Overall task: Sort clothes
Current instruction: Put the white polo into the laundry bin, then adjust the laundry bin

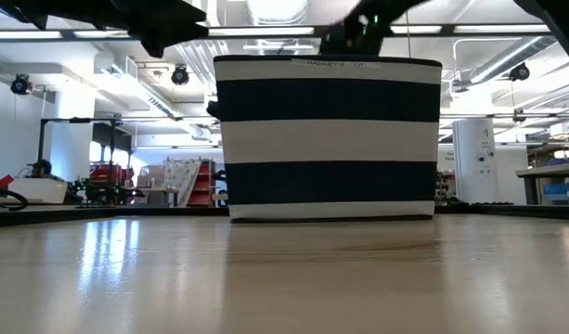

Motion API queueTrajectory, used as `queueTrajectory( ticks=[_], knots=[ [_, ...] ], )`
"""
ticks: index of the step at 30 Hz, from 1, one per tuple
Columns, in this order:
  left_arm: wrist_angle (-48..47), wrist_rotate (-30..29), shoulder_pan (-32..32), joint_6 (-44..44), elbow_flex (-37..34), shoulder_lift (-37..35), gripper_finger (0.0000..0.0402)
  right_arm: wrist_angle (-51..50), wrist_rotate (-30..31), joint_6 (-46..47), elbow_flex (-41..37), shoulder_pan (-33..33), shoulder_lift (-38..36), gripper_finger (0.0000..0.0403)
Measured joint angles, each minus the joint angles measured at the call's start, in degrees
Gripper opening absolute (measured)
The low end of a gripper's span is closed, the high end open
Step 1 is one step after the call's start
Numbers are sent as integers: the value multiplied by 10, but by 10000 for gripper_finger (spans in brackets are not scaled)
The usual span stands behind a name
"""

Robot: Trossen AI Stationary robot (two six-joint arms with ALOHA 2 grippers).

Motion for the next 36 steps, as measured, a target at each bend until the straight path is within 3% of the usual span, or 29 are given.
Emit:
queueTrajectory(
  ticks=[6,11,20,24,28,36],
  knots=[
    [-6,0,0,0,0,-15,174,147,-10,-7,-142,-1,-2,0],
    [-5,0,0,0,0,-12,170,220,-38,1,-199,-8,-4,0],
    [3,0,0,6,0,12,143,207,-33,8,-149,-6,-39,0],
    [14,-1,1,6,0,67,109,215,-33,17,-113,-4,-91,0],
    [82,-50,8,28,0,136,68,216,-32,33,-84,3,-142,0],
    [128,-77,81,19,0,212,3,200,-33,53,-80,39,-255,0]
  ],
)
